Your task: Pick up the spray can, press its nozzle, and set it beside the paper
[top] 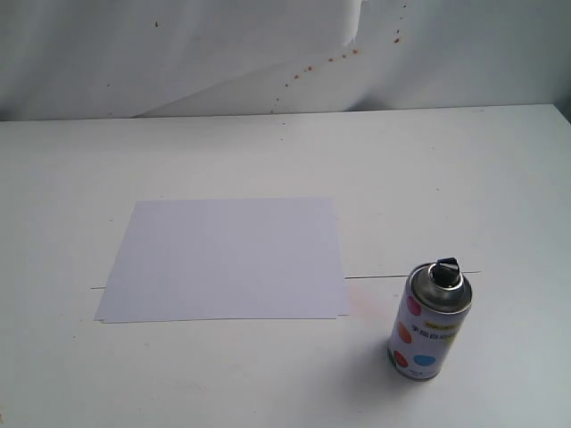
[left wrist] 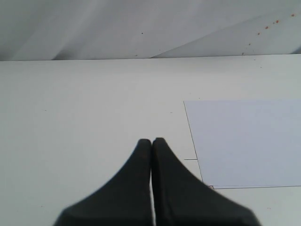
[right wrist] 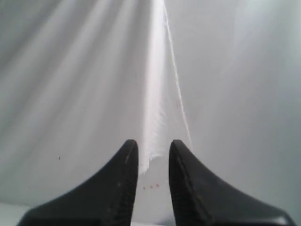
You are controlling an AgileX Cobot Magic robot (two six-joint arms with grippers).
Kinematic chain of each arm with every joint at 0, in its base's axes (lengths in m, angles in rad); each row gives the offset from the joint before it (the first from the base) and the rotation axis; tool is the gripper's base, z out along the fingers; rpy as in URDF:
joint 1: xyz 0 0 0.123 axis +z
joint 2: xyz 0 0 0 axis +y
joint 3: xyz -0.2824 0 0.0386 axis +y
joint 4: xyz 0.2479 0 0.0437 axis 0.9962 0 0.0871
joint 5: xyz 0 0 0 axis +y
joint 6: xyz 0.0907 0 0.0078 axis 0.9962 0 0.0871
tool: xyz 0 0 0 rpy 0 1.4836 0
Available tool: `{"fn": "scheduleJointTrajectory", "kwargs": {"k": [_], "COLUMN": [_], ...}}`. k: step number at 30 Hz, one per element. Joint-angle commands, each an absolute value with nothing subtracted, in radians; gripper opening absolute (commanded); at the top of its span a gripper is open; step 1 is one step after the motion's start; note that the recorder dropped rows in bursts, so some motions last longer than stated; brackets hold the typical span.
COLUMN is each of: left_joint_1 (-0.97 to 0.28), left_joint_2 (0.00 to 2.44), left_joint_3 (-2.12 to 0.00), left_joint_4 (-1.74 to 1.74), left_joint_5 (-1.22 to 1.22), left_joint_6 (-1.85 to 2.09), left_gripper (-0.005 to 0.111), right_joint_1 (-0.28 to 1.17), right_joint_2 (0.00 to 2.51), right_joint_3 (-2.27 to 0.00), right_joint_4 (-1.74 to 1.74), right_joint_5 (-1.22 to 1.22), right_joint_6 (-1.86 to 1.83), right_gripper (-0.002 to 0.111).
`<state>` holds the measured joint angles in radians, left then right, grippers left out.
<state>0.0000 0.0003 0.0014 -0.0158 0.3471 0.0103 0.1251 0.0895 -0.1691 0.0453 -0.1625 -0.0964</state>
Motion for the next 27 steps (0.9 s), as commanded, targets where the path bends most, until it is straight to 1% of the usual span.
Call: {"fn": "scheduleJointTrajectory", "kwargs": {"k": [1, 5, 8, 12, 17, 27], "left_joint_1": [0.000, 0.000, 0.000, 0.000, 0.000, 0.000], "left_joint_2": [0.000, 0.000, 0.000, 0.000, 0.000, 0.000], "left_joint_3": [0.000, 0.000, 0.000, 0.000, 0.000, 0.000], "left_joint_4": [-0.013, -0.013, -0.013, -0.013, -0.013, -0.013], "left_joint_5": [0.341, 0.341, 0.341, 0.341, 0.341, 0.341], "left_joint_6": [0.007, 0.007, 0.010, 0.010, 0.010, 0.010], "left_gripper": [0.000, 0.000, 0.000, 0.000, 0.000, 0.000], "right_joint_1": [0.117, 0.119, 0.121, 0.121, 0.121, 0.121], "right_joint_2": [0.112, 0.176, 0.193, 0.191, 0.191, 0.191], "right_joint_3": [-0.281, -0.333, -0.339, -0.339, -0.339, -0.339], "right_joint_4": [0.044, 0.044, 0.088, 0.193, 0.241, 0.274], "right_joint_5": [0.149, 0.322, 0.364, 0.268, 0.149, 0.136], "right_joint_6": [-0.157, -0.153, -0.145, -0.144, -0.144, -0.161], "right_gripper": [0.022, 0.022, 0.022, 0.022, 0.022, 0.022]}}
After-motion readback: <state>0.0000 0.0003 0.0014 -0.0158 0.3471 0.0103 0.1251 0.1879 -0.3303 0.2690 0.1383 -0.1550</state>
